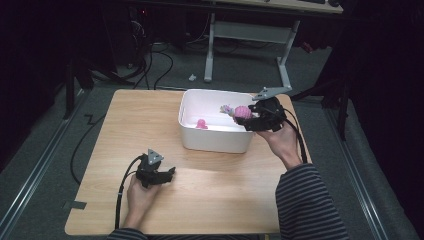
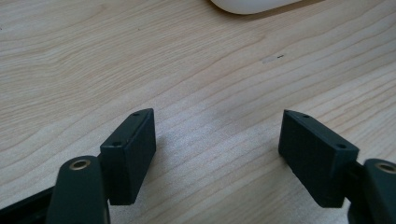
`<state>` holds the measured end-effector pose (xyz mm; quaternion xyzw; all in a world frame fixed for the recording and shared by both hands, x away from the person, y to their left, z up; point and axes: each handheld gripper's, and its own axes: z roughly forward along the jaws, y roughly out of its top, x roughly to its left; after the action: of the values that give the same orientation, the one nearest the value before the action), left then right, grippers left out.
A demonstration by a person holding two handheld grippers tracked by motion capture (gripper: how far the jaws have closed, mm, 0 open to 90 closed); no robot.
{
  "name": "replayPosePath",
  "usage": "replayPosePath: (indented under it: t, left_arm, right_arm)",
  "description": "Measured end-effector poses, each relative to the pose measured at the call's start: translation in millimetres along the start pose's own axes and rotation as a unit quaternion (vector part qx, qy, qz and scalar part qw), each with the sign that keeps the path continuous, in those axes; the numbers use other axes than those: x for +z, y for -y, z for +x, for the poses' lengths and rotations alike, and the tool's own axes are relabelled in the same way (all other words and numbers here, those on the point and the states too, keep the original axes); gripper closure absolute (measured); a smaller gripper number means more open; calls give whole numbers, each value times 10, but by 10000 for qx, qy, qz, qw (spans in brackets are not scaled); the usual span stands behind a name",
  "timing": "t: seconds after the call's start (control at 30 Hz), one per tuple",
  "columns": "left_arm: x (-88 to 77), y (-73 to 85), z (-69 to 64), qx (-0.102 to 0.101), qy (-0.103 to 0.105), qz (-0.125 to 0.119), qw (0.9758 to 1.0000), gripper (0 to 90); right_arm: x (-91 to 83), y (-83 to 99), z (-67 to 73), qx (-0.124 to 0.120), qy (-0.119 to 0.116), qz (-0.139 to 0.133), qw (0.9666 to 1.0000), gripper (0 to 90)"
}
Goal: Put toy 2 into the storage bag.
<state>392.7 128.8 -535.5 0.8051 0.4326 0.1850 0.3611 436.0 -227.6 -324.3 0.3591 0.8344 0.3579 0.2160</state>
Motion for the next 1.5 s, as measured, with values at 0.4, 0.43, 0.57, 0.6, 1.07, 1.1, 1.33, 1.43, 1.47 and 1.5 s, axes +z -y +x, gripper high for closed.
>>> replayPosePath:
  t: [0.4,0.43,0.57,0.6,1.07,1.1,1.33,1.43,1.47,1.5]
  left_arm:
    - [1,0,-1,-2,-7,-7,10000,277]
    - [1,0,-1,-3,-7,-6,10000,277]
    - [1,0,-1,0,-6,-5,10000,276]
    - [1,0,-1,-1,-4,-5,10000,276]
    - [1,0,-3,17,8,-2,10000,272]
    - [1,0,-3,18,7,0,10000,272]
    - [2,0,-3,15,8,-4,10000,272]
    - [2,0,-4,12,7,-7,10000,271]
    - [2,0,-3,13,8,-6,10000,271]
    - [2,0,-4,10,8,-7,10000,272]
  right_arm:
    - [411,-139,49,-81,-143,310,9994,358]
    - [443,-138,54,-75,-176,341,9992,358]
    - [549,-130,72,-152,-286,499,9982,353]
    - [572,-127,76,-181,-327,537,9979,351]
    - [245,239,62,188,-193,-46,9996,321]
    - [190,307,51,239,-170,-84,9995,326]
    - [-114,786,-48,605,58,-282,9978,347]
    - [-175,1021,-87,786,218,-300,9962,350]
    - [-180,1106,-102,858,251,-315,9955,350]
    - [-183,1196,-111,952,271,-342,9945,352]
